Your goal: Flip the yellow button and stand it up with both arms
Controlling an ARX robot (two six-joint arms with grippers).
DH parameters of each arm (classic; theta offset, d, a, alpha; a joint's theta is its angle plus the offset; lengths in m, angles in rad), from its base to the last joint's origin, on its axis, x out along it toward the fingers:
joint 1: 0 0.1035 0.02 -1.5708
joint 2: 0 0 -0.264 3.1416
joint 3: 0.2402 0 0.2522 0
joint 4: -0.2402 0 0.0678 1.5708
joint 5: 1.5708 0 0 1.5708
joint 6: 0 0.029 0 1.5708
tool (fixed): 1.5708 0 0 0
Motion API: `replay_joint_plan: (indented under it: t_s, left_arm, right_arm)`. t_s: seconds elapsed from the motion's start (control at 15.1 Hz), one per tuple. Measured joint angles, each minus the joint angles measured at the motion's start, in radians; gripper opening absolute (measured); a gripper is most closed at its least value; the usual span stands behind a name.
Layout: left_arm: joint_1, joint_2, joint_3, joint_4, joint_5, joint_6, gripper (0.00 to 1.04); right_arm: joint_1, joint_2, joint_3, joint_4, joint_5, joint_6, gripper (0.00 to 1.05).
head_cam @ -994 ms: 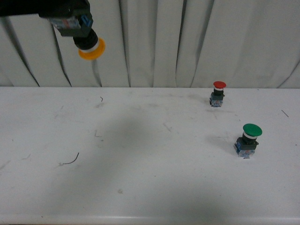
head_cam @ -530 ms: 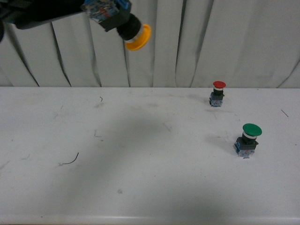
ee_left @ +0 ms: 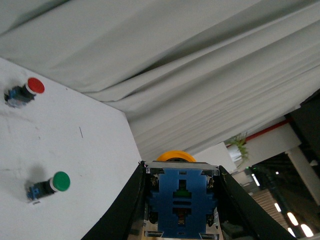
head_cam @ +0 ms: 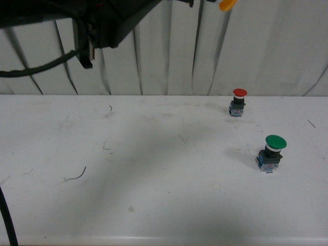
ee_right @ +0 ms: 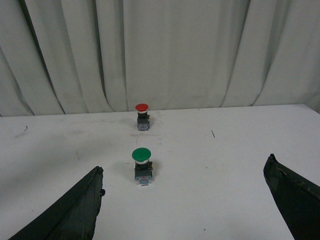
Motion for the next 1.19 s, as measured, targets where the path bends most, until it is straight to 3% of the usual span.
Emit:
replay_joint_plan:
  t_s: [0.2, 0.66, 0.73, 0.8, 0.86, 0.93, 1.06, 1.19]
  left_arm:
    - [-0.01, 0.02, -0.014, 0.066, -0.001, -0.091, 0.33]
    - [-0.009, 0.02, -0.015, 0.072, -0.008, -0.096, 0.33]
    - [-0.009, 0.02, -0.015, 0.066, -0.011, -0.095, 0.33]
    - [-0.008, 0.02, -0.015, 0.055, -0.013, -0.089, 0.33]
    - [-0.008, 0.02, -0.015, 0.047, -0.013, -0.085, 0.33]
    - [-0.008, 0.02, -0.016, 0.042, -0.014, -0.082, 0.33]
    - [-0.005, 0.02, -0.016, 0.043, -0.014, -0.077, 0.33]
    - [-0.004, 0.02, -0.017, 0.042, -0.014, -0.073, 0.33]
  right_arm:
    - [0.0, 0.0, 0.0, 0.0, 0.0, 0.0, 0.98]
    - [0.0, 0.0, 0.0, 0.0, 0.0, 0.0, 0.98]
    - [0.004, 0.015, 0.001, -0.003, 0.038, 0.013, 0.98]
    - [-0.061, 0.211, 0.011, 0.151, 0.076, 0.056, 0.98]
    - [-0.143, 0.426, 0.021, 0.362, 0.043, 0.056, 0.98]
    - [-0.171, 0.636, 0.066, 0.551, 0.0, 0.056, 0.98]
    - [-0.16, 1.05, 0.258, 0.876, -0.033, 0.056, 0.98]
    - [-0.128, 1.289, 0.407, 0.961, -0.049, 0.071, 0.98]
